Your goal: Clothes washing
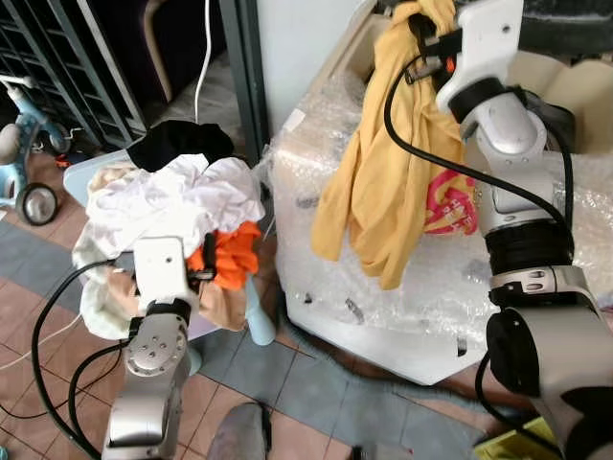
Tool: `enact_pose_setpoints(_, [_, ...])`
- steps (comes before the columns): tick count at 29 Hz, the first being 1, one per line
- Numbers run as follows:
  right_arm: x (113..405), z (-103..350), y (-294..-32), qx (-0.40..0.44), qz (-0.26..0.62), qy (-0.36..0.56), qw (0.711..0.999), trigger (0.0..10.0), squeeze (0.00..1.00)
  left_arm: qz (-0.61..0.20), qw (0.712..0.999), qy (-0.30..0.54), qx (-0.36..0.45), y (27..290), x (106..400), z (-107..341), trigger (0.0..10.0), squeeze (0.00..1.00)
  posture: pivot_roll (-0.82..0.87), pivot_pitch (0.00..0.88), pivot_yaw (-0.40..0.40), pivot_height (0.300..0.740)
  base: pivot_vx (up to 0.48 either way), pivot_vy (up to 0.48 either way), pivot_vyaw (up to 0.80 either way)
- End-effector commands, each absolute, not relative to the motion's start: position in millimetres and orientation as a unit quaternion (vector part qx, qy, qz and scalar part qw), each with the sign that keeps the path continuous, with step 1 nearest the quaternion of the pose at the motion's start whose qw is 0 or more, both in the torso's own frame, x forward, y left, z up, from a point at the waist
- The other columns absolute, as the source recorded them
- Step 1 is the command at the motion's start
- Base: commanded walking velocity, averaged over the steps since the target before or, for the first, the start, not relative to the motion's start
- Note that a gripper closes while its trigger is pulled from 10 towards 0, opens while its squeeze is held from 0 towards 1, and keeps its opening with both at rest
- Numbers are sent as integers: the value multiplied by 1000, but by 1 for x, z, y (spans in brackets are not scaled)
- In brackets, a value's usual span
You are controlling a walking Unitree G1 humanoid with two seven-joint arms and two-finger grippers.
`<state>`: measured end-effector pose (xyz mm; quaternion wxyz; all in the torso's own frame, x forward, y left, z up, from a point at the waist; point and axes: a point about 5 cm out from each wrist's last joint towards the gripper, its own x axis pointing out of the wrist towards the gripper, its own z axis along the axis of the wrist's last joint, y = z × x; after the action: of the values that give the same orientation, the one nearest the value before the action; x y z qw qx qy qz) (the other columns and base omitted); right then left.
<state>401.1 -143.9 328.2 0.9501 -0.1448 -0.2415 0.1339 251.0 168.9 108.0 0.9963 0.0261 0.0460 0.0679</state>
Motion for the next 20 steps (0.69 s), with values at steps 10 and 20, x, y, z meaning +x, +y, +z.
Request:
enact_pose_setpoints(10, [415,353,-226,-74,-107,-151,980,10000,624,75,995,60,15,163,247,103,10000,0,135,108,-23,740,0,0,0])
enact_pose_setpoints(20, [403,261,-168,-191,222,-117,949,10000,1000,67,995,66,19,161,249,101,10000,0,91,111,-3,740,0,0,0])
